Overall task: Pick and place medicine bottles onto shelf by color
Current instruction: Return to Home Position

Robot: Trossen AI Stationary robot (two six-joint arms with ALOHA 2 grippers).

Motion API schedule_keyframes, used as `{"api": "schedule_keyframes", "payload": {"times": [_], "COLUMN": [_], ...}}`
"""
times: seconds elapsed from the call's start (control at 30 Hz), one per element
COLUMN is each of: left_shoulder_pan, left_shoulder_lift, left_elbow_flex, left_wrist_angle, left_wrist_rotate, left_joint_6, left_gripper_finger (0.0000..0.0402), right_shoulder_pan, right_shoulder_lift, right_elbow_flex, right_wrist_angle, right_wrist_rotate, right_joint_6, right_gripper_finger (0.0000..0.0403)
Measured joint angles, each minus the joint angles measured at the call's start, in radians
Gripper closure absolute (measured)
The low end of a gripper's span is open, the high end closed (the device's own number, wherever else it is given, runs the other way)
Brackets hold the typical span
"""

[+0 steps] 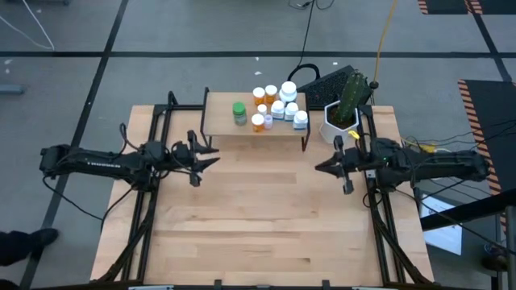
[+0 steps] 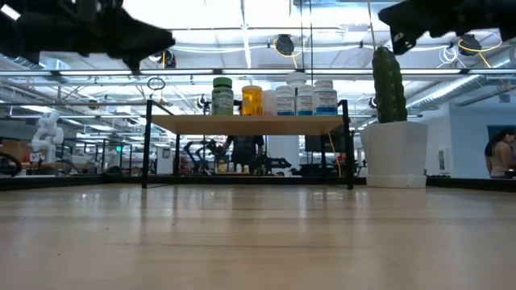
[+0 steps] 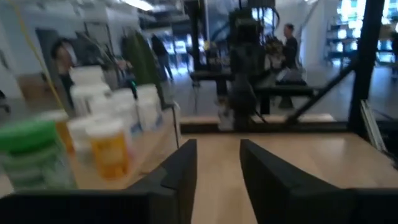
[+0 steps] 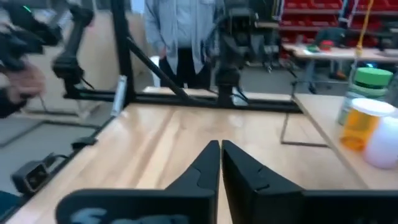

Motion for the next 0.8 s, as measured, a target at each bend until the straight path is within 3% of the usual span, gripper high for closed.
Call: {"api": "schedule_keyframes", "payload": {"times": [0.2,0.37,0.8], "left_shoulder_pan": [-0.005,0.002,0.003], "left_shoulder_lift": [-0.061,-0.136,-0.233], "left_elbow_flex": [-0.130,-0.244,-0.250], "left_wrist_angle": [0.093,0.208,0.069], "left_wrist_rotate": [-0.013,-0.006,0.034], "left_joint_6": [-0.017,-0.030,-0.019], "left_gripper_finger": [0.0312,0.0328,0.0332], "right_shoulder_pan": [-0.036,-0.079,-0.138], "right_shoulder_lift": [-0.082,-0.121,-0.322], "right_elbow_flex": [-0.158,-0.239,-0.393], "right_wrist_angle": [0.255,0.268,0.276], "right_wrist_rotate": [-0.138,-0.164,-0.188], "right_joint_6": [0.050,0.115,0.145], "right_gripper_finger": [0.0401,0.0402,0.0401]}}
